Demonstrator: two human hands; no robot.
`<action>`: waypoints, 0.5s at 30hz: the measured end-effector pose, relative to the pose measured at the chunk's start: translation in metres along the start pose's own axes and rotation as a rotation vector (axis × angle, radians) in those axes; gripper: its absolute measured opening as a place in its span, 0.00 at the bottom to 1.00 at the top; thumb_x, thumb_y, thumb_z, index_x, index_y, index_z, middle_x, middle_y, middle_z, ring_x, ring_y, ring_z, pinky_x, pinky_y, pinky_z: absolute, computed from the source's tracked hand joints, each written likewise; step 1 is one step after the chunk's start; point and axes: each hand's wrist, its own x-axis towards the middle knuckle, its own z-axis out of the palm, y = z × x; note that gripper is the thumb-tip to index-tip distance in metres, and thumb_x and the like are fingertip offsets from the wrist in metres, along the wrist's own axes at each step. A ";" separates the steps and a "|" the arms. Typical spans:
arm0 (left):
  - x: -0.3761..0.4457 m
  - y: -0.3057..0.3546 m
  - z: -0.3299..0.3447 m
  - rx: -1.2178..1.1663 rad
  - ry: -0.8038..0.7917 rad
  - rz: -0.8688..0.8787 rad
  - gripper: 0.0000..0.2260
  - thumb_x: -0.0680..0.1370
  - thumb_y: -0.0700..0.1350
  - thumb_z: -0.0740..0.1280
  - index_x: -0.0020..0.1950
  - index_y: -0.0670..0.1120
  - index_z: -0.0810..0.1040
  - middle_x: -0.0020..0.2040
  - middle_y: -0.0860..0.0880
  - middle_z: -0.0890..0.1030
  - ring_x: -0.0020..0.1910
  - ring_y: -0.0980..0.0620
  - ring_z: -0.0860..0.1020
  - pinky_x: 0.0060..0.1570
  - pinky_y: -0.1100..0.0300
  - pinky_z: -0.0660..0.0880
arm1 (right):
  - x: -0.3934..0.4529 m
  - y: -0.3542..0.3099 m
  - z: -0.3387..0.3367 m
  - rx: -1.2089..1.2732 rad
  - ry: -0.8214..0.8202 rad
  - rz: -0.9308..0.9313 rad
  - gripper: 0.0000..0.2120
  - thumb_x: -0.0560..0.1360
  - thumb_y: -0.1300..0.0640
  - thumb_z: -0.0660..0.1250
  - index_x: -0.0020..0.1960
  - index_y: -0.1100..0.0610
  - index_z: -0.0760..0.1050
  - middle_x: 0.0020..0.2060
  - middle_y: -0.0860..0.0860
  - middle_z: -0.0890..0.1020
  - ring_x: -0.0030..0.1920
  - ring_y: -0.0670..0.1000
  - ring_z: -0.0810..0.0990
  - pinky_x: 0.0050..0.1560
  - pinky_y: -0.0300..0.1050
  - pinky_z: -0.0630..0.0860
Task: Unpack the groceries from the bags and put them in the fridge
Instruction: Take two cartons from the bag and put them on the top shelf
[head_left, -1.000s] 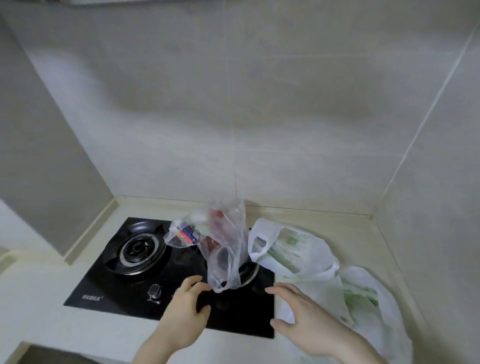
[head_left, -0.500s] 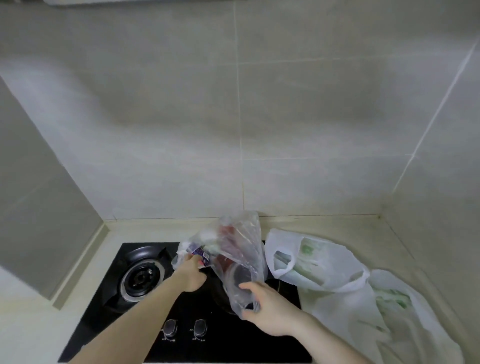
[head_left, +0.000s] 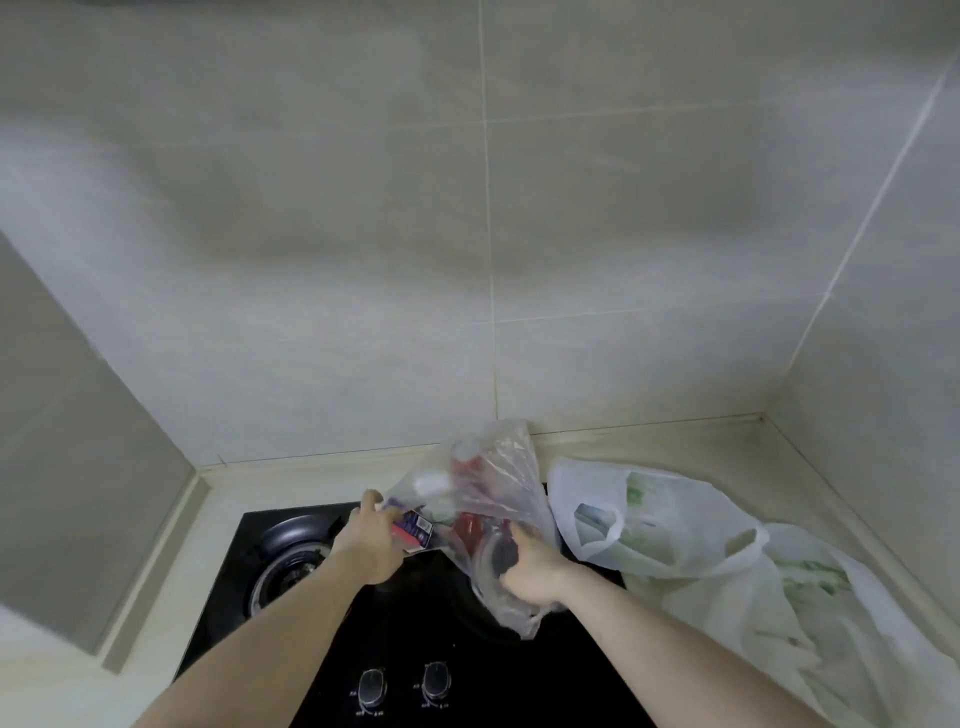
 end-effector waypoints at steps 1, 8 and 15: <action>0.000 -0.002 0.002 0.037 -0.001 0.027 0.24 0.76 0.44 0.63 0.73 0.51 0.72 0.72 0.46 0.63 0.68 0.42 0.70 0.66 0.48 0.73 | 0.003 0.001 -0.002 -0.013 0.032 0.004 0.41 0.81 0.58 0.60 0.84 0.53 0.38 0.84 0.49 0.42 0.83 0.56 0.52 0.78 0.50 0.63; 0.011 0.001 0.026 0.128 -0.145 0.237 0.28 0.74 0.42 0.64 0.75 0.52 0.68 0.77 0.52 0.61 0.70 0.43 0.71 0.62 0.50 0.75 | 0.015 -0.003 -0.016 0.066 0.152 -0.063 0.41 0.80 0.62 0.61 0.84 0.50 0.40 0.82 0.42 0.37 0.82 0.52 0.56 0.71 0.43 0.70; 0.037 -0.002 0.021 0.167 -0.020 0.065 0.42 0.75 0.40 0.65 0.84 0.51 0.46 0.82 0.51 0.48 0.63 0.42 0.78 0.49 0.51 0.79 | 0.024 -0.007 -0.012 0.031 0.168 -0.107 0.42 0.79 0.62 0.61 0.84 0.49 0.42 0.82 0.39 0.39 0.80 0.50 0.60 0.74 0.45 0.69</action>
